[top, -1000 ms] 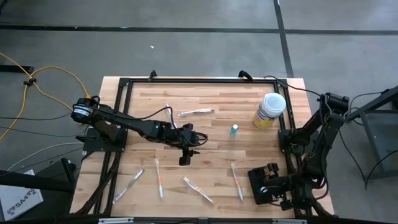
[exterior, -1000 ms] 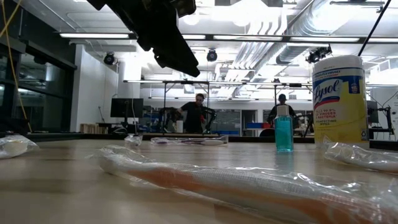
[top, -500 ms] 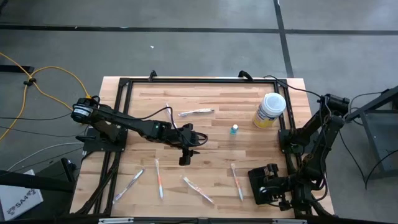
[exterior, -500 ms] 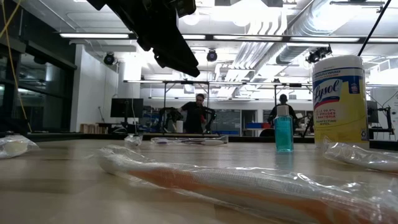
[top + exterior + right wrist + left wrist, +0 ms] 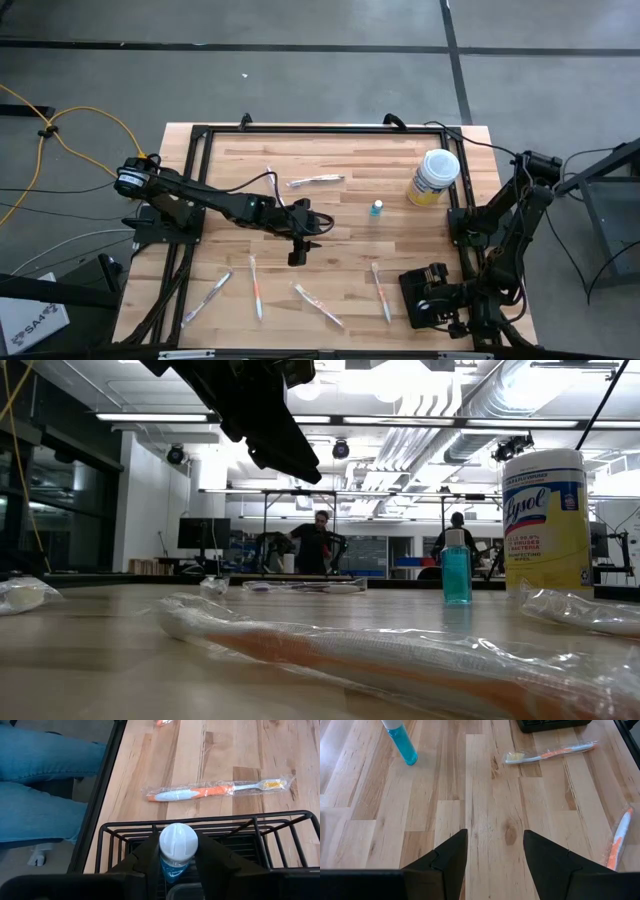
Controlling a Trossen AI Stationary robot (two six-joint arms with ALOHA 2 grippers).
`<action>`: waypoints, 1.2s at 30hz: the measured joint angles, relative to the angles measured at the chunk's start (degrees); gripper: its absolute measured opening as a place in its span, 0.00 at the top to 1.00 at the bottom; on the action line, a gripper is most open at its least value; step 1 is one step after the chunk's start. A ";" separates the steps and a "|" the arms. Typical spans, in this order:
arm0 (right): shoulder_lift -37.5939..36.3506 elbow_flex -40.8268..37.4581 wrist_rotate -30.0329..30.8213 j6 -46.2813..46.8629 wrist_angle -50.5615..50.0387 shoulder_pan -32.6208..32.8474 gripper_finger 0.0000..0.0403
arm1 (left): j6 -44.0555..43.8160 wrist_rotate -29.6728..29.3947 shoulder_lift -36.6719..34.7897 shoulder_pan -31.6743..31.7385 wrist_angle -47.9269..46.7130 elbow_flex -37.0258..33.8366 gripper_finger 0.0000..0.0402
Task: Pick & Place toothbrushing station
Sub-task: Put the blue mouthwash into the mesh organizer
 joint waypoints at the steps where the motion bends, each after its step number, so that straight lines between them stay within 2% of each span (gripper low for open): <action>1: 0.00 0.00 -0.06 0.39 0.00 -0.02 0.75 | 0.00 0.00 0.01 0.00 -0.01 0.00 0.53; 18: 0.01 0.00 -0.33 1.53 -0.02 -0.02 0.72 | -1.40 0.00 0.01 0.00 0.00 0.00 0.53; 36: 0.14 -0.14 2.12 3.00 -1.78 -0.37 0.72 | -1.55 0.00 0.01 0.01 0.00 0.00 0.53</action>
